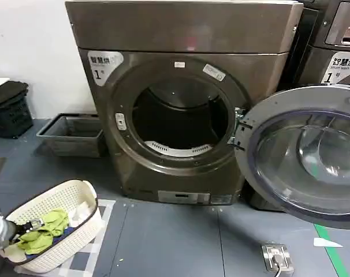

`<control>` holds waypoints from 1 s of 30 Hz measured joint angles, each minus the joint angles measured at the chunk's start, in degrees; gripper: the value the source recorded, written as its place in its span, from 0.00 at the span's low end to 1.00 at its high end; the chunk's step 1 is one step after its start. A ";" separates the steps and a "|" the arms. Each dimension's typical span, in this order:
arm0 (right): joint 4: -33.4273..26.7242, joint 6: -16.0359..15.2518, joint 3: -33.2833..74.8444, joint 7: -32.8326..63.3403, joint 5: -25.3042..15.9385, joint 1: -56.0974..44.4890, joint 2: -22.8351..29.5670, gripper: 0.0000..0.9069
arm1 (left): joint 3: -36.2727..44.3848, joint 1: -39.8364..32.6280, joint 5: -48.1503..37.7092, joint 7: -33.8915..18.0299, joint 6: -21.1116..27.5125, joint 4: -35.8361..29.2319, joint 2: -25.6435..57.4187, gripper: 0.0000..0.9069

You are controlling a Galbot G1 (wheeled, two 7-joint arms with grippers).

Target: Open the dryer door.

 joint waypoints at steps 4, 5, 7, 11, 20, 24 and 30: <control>0.00 0.00 0.00 0.00 0.00 0.00 0.00 1.00 | -0.04 0.42 0.02 0.03 0.00 -0.49 -0.10 1.00; 0.00 0.00 0.00 0.00 0.00 0.00 0.00 1.00 | -0.05 0.47 0.03 0.04 0.00 -0.50 -0.11 1.00; 0.00 0.00 0.00 0.00 0.00 0.00 0.00 1.00 | -0.09 0.52 0.36 0.15 0.00 -0.46 -0.11 1.00; 0.00 0.00 0.00 0.00 0.00 0.00 0.00 1.00 | -0.15 0.74 0.67 0.33 0.00 -0.40 -0.11 1.00; 0.00 0.00 0.01 0.00 0.00 0.00 0.00 1.00 | -0.18 0.87 0.42 0.44 0.00 -0.48 -0.10 1.00; -0.18 -0.02 0.07 0.58 0.03 0.00 0.00 1.00 | -0.19 0.99 0.16 0.56 0.00 -0.93 -0.03 1.00; -1.25 0.49 0.66 2.80 0.41 0.04 0.00 1.00 | -0.19 1.44 -0.07 0.77 0.00 -1.61 0.06 1.00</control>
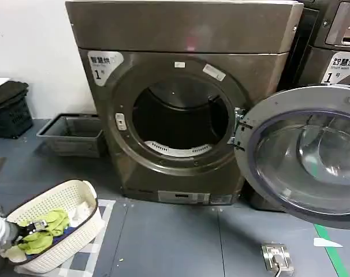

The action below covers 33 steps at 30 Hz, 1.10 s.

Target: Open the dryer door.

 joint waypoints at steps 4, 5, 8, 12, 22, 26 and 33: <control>-0.18 0.16 0.13 0.42 -0.02 -0.01 0.00 1.00 | 0.01 0.17 0.05 0.19 0.00 -0.33 0.03 1.00; -0.18 0.21 0.13 0.49 -0.02 -0.01 0.00 1.00 | 0.03 0.17 0.09 0.19 0.00 -0.43 0.03 1.00; -0.10 0.36 0.13 0.59 0.15 0.04 0.00 1.00 | 0.08 0.42 0.17 0.21 0.00 -0.94 -0.05 1.00; 0.03 1.29 0.36 -0.71 1.10 0.04 0.00 1.00 | 0.09 1.03 0.12 0.22 -0.01 -1.38 -0.19 1.00; 0.03 1.77 0.37 -0.69 1.43 0.14 0.00 1.00 | 0.09 2.20 0.08 0.29 0.00 -2.20 -0.23 1.00; -0.27 3.52 0.72 -1.79 2.65 0.12 0.00 1.00 | 0.08 2.29 0.12 0.37 0.00 -2.31 -0.14 1.00; -0.87 5.33 0.80 -3.17 2.24 -0.12 0.00 1.00 | 0.09 2.78 0.22 0.37 0.00 -2.40 -0.16 1.00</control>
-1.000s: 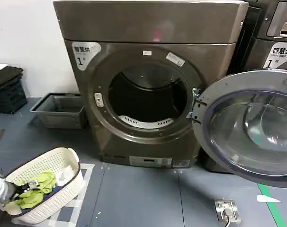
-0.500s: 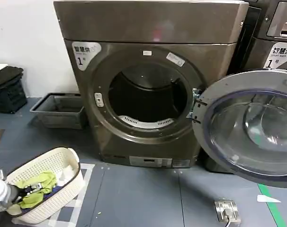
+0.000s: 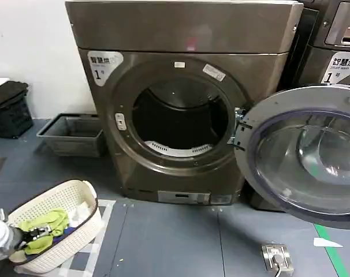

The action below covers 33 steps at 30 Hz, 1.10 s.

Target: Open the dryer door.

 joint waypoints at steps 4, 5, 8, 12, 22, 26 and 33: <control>-0.10 0.04 -0.07 0.09 0.23 0.11 0.00 1.00 | 0.00 0.00 -0.09 0.00 0.00 -0.09 0.05 1.00; -0.10 0.03 -0.18 0.09 0.24 0.09 0.00 1.00 | 0.00 0.00 -0.08 0.00 0.00 -0.15 0.08 1.00; -0.07 0.03 -0.24 0.09 0.24 0.08 0.00 1.00 | 0.00 0.07 -0.09 0.01 0.00 -0.20 0.16 1.00; 0.06 0.04 -0.25 0.10 0.24 0.01 0.00 1.00 | 0.00 0.09 -0.07 0.05 0.00 -0.20 0.19 1.00; 0.02 0.30 -0.21 0.13 0.37 -0.06 0.00 1.00 | 0.02 0.35 -0.01 0.09 0.00 -0.29 0.19 1.00; 0.03 0.31 -0.21 0.18 0.36 -0.05 0.00 1.00 | 0.02 0.46 -0.04 0.09 0.00 -0.33 0.20 1.00; 0.07 0.25 -0.21 0.20 0.31 -0.04 0.00 1.00 | 0.01 0.45 -0.06 0.13 0.00 -0.33 0.23 1.00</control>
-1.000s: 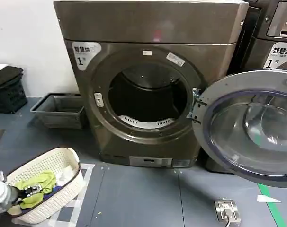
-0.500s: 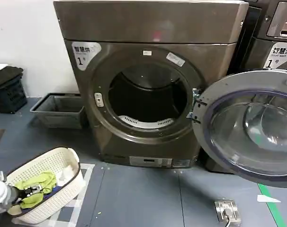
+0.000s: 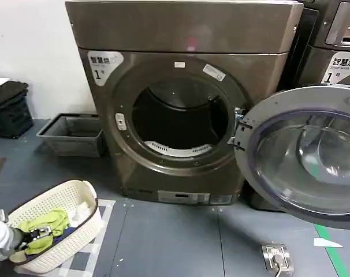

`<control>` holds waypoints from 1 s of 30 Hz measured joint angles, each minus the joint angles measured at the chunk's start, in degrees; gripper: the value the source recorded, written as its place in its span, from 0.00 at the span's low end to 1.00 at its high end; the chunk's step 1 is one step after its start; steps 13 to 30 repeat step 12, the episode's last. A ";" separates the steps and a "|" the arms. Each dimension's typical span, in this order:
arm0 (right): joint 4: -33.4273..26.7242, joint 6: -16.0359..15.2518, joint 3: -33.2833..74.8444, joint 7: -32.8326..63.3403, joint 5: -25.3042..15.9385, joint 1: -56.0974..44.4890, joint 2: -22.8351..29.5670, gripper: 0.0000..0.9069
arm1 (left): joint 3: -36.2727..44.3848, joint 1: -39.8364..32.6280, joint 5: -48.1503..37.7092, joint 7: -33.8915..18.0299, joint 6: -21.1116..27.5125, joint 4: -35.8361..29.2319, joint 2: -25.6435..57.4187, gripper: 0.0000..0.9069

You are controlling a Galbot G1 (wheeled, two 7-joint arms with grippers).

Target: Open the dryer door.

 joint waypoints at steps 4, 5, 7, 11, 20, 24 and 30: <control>0.11 -0.02 0.00 -0.08 0.00 0.00 0.00 1.00 | -0.01 0.04 0.05 0.02 0.00 0.03 0.00 1.00; 0.13 -0.02 0.00 -0.10 0.00 0.01 0.00 1.00 | -0.01 0.09 0.09 0.05 0.00 0.03 0.00 1.00; 0.15 -0.02 -0.02 -0.13 0.00 0.02 0.00 1.00 | -0.02 0.16 0.09 0.05 0.00 0.03 -0.02 1.00; 0.19 -0.02 -0.08 -0.21 0.00 0.03 0.00 1.00 | -0.07 0.35 0.05 0.05 0.00 0.01 -0.04 1.00; 0.19 -0.02 -0.10 -0.22 0.00 0.03 0.00 1.00 | -0.07 0.37 0.06 0.05 0.00 0.00 -0.06 1.00; 0.19 -0.02 -0.10 -0.22 0.00 0.03 0.00 1.00 | -0.07 0.37 0.06 0.05 0.00 0.00 -0.06 1.00; 0.19 -0.02 -0.10 -0.22 0.00 0.03 0.00 1.00 | -0.07 0.37 0.06 0.05 0.00 0.00 -0.06 1.00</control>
